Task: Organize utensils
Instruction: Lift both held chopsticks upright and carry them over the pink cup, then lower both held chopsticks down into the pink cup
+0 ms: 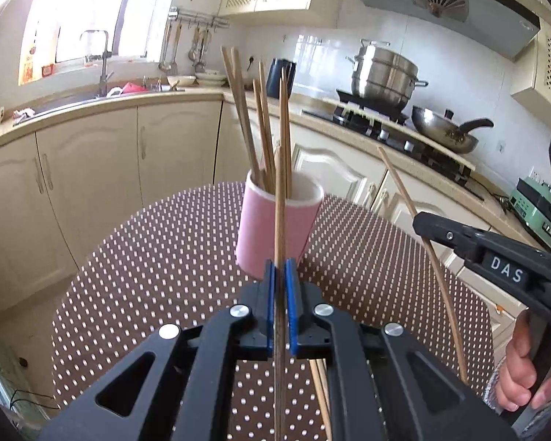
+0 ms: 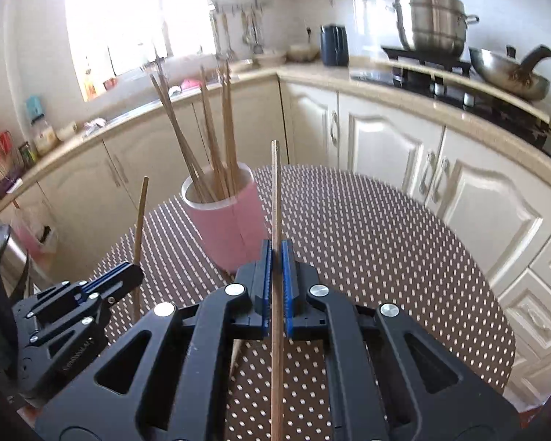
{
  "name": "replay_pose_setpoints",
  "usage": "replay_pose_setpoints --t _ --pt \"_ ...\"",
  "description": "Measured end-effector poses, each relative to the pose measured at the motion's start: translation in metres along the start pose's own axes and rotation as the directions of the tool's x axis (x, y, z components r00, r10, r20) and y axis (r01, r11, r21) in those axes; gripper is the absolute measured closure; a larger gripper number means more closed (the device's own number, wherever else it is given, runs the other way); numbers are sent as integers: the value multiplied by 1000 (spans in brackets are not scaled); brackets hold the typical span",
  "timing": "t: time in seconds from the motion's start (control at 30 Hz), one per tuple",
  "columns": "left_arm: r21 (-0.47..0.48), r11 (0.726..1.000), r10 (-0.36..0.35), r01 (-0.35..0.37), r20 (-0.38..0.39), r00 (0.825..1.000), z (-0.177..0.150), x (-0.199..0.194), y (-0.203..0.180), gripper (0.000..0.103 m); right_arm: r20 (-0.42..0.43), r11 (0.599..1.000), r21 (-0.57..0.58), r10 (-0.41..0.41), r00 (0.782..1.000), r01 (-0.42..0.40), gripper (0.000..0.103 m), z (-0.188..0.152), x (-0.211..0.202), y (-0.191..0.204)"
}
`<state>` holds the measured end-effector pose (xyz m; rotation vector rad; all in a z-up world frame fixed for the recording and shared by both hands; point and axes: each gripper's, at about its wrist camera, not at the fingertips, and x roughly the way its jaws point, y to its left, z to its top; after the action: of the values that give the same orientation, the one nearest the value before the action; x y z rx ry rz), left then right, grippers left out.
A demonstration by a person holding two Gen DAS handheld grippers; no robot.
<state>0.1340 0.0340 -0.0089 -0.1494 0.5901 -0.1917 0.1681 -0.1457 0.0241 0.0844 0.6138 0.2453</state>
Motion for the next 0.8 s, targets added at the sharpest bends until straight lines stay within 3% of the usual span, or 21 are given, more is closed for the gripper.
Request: replay_pose_setpoints --t 0.37,0.5,0.6,0.8 --pt "29 998 44 -46 94 995 50 -11 -13 96 182 1000 5 29 983 -30 97 32 -20 16" --pt "31 999 41 -45 114 993 75 -11 -16 96 269 1000 1 26 963 -28 97 49 -18 22" --pt "39 996 77 -83 143 987 94 -13 -19 96 338 1000 7 22 941 -26 97 62 -14 25" --pt "49 996 63 -72 168 984 130 -18 -26 96 410 997 3 65 910 -73 97 86 3 25"
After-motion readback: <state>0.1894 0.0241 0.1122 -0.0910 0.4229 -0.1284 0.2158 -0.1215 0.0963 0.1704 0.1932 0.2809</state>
